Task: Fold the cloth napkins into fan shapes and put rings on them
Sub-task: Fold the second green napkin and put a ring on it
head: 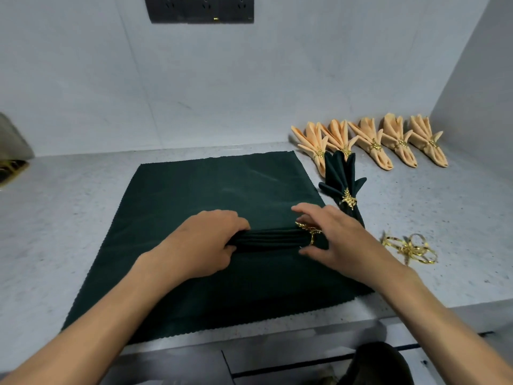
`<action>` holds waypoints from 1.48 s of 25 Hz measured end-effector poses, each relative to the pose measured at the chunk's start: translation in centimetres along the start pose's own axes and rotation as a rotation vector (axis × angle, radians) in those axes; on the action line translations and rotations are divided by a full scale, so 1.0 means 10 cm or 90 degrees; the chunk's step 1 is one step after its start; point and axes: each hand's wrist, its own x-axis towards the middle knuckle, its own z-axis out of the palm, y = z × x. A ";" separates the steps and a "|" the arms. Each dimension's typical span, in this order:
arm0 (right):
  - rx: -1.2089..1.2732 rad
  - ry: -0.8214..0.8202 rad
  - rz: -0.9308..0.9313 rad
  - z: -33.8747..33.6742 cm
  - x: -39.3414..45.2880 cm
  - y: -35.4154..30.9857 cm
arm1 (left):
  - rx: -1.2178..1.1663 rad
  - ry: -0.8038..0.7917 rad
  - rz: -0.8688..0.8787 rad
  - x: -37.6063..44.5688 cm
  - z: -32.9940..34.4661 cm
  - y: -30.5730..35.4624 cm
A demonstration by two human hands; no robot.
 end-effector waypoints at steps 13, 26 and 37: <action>0.089 -0.019 -0.048 0.20 0.15 -0.21 | -0.042 -0.038 0.011 -0.06 -0.02 -0.01; 0.110 0.034 -0.072 0.38 0.17 -0.44 | -0.008 -0.022 0.050 -0.03 0.01 0.03; 0.183 0.057 0.013 0.64 0.05 -0.22 | 0.127 -0.056 0.097 0.05 0.32 0.13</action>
